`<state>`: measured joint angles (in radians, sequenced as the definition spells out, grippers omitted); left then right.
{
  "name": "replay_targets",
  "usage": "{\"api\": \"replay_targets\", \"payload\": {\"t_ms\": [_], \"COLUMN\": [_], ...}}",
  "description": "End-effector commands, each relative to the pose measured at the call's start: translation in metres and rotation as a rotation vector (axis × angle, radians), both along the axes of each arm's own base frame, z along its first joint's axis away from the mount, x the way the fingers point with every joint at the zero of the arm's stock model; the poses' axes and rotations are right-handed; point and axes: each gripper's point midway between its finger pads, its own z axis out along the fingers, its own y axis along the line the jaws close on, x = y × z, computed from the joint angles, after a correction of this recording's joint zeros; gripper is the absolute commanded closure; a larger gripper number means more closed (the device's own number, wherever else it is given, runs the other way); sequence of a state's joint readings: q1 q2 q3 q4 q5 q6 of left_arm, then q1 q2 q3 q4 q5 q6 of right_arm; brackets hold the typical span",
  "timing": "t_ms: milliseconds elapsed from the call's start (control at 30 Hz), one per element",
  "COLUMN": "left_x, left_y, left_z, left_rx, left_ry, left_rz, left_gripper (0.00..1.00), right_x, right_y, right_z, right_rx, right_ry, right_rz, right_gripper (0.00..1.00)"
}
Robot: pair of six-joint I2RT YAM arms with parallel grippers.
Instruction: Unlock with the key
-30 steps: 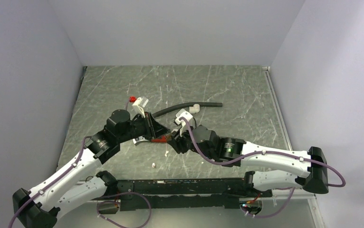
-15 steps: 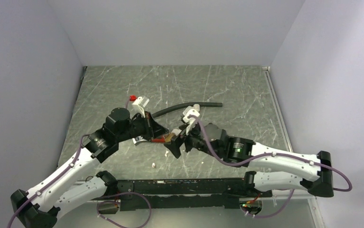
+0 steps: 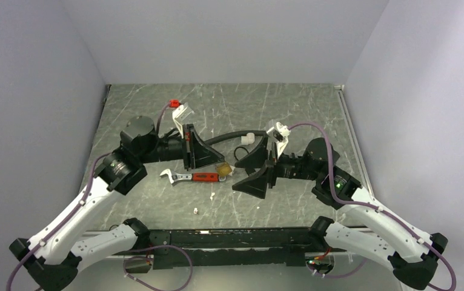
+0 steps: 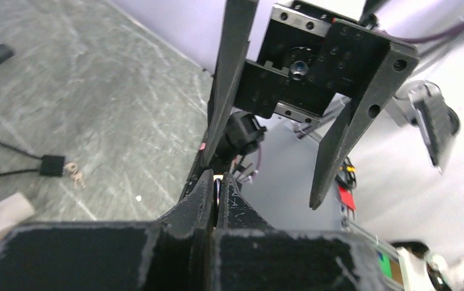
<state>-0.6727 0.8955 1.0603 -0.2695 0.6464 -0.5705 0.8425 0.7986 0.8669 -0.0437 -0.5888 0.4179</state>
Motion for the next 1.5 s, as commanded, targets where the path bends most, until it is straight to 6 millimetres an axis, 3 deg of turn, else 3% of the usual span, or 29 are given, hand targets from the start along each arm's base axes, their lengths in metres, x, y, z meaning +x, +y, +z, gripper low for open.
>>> {"api": "replay_targets", "payload": {"t_ms": [0, 267, 500, 667, 833, 933, 1067, 1100, 1200, 1267, 1333, 1467], "left_x": [-0.022, -0.019, -0.018, -0.010, -0.004, -0.001, 0.002, 0.002, 0.010, 0.019, 0.030, 0.047], "left_y": [-0.013, -0.025, -0.029, -0.033, -0.036, -0.038, -0.040, -0.040, -0.040, -0.037, -0.028, 0.008], "left_z": [0.043, 0.049, 0.041, 0.034, 0.027, 0.024, 0.022, 0.021, 0.015, 0.006, -0.011, -0.062], "left_rx": [-0.087, -0.072, -0.059, -0.030, -0.009, -0.002, 0.008, 0.012, 0.038, 0.078, 0.153, 0.347], "left_ry": [-0.146, -0.133, -0.106, -0.095, -0.077, -0.070, -0.052, -0.041, -0.016, 0.006, 0.035, 0.119], "left_rz": [-0.237, -0.317, -0.352, -0.347, -0.333, -0.329, -0.333, -0.333, -0.280, -0.202, -0.088, 0.155], "left_gripper": [1.00, 1.00, 1.00, 1.00, 1.00, 1.00, 1.00, 0.96, 0.37, 0.10, 0.05, 0.07], "right_x": [-0.037, -0.035, -0.020, -0.014, -0.012, -0.011, -0.009, -0.009, 0.001, 0.020, 0.044, 0.089], "right_y": [-0.007, 0.001, 0.011, 0.016, 0.016, 0.015, 0.016, 0.015, 0.015, 0.012, 0.004, -0.024], "right_z": [0.047, 0.047, 0.036, 0.031, 0.027, 0.026, 0.023, 0.023, 0.018, 0.007, -0.011, -0.053], "right_rx": [0.105, 0.105, 0.074, 0.054, 0.049, 0.047, 0.036, 0.035, 0.021, -0.025, -0.085, -0.176], "right_ry": [-0.021, 0.045, 0.080, 0.095, 0.099, 0.098, 0.102, 0.100, 0.097, 0.114, 0.133, 0.193], "right_rz": [0.188, 0.248, 0.215, 0.213, 0.204, 0.198, 0.186, 0.183, 0.122, 0.001, -0.152, -0.437], "right_gripper": [0.12, 0.27, 0.40, 0.58, 0.65, 0.76, 1.00, 1.00, 1.00, 1.00, 1.00, 1.00]}}
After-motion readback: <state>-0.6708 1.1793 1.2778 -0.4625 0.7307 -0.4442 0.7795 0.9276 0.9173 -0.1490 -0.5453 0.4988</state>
